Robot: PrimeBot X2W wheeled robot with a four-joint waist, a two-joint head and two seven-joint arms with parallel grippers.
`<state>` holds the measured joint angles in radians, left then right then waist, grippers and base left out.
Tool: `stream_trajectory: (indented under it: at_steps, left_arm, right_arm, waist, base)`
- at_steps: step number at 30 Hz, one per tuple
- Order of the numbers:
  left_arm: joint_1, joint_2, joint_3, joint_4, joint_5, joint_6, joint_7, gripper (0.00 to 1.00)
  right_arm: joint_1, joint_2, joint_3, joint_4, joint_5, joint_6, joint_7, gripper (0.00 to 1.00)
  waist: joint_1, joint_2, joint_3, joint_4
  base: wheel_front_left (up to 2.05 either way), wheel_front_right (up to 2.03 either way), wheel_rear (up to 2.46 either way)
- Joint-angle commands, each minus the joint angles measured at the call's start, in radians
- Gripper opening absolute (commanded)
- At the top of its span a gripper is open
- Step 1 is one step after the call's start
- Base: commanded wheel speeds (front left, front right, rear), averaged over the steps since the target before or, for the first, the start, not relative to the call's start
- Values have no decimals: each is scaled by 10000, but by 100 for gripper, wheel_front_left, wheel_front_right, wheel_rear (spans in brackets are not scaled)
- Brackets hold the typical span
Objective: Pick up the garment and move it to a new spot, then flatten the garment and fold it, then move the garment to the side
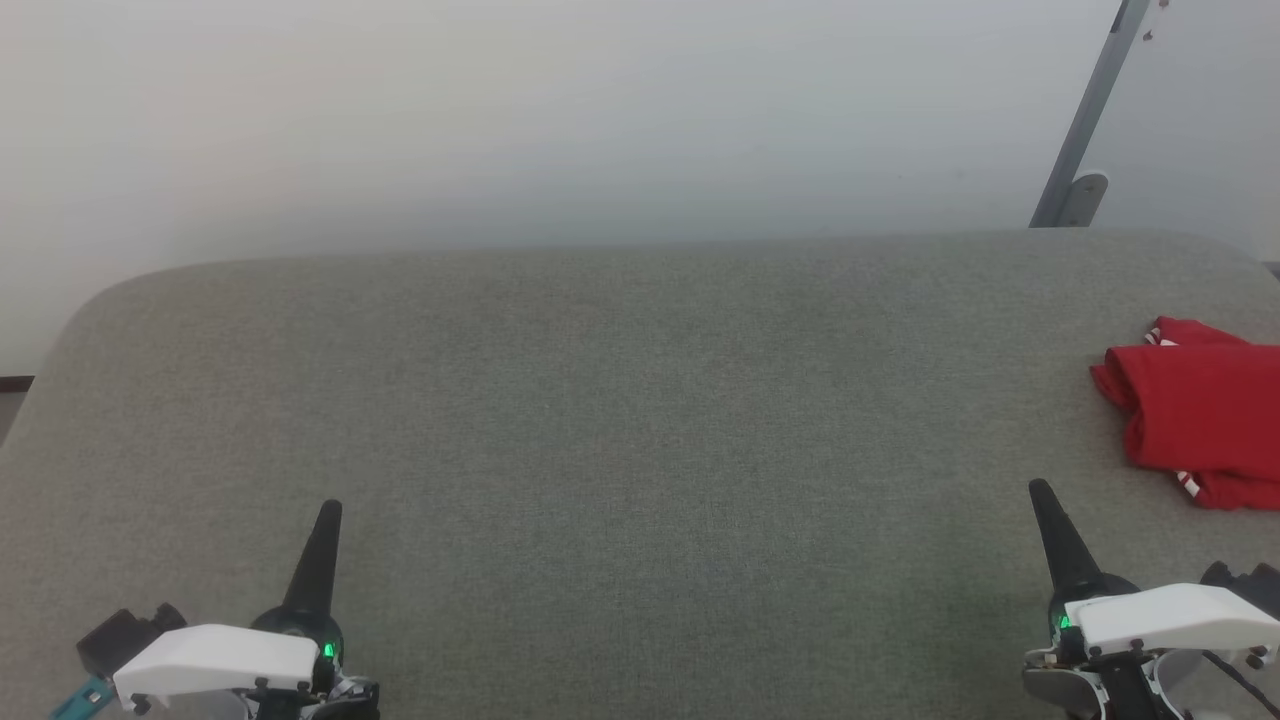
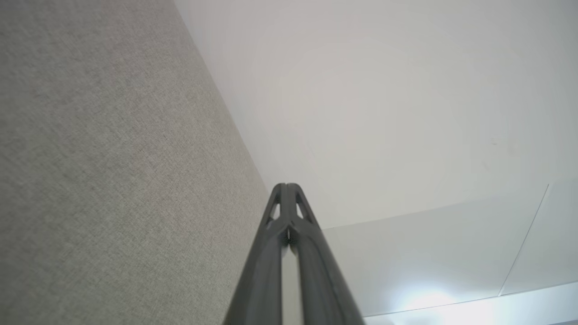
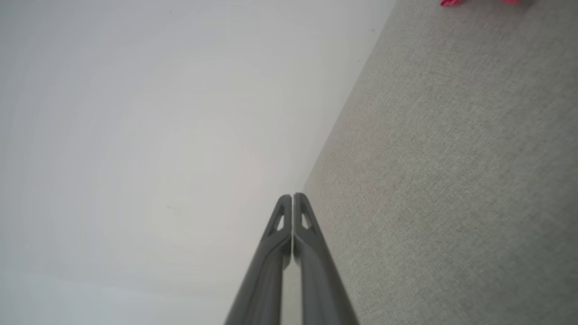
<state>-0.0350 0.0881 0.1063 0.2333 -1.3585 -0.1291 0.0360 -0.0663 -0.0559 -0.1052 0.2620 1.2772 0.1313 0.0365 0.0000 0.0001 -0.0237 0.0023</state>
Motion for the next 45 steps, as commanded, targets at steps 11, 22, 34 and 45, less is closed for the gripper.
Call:
stream_trajectory:
  at_steps: [11,22,34,45]
  left_arm:
    - [-419,-132,70,22,-936,-23,314,0]
    - [-594,-237,79,59,-1637,-26,525,0]
    - [-773,-357,93,106,-2348,-27,746,0]
    - [-804,-399,94,122,-2557,-28,818,0]
  right_arm:
    - [-276,47,-49,-143,1234,-3,309,0]
    - [-370,57,-73,-171,2154,-4,530,0]
    - [-443,69,-97,-190,3077,-5,753,0]
    - [-465,74,-100,-194,3373,-6,812,0]
  waist:
    - [0,-1,81,-7]
    - [0,-1,155,-14]
    - [0,-1,235,-20]
    - [0,-1,268,-23]
  base:
    - [0,0,0]
    - [0,0,0]
    - [0,0,0]
    - [0,0,0]
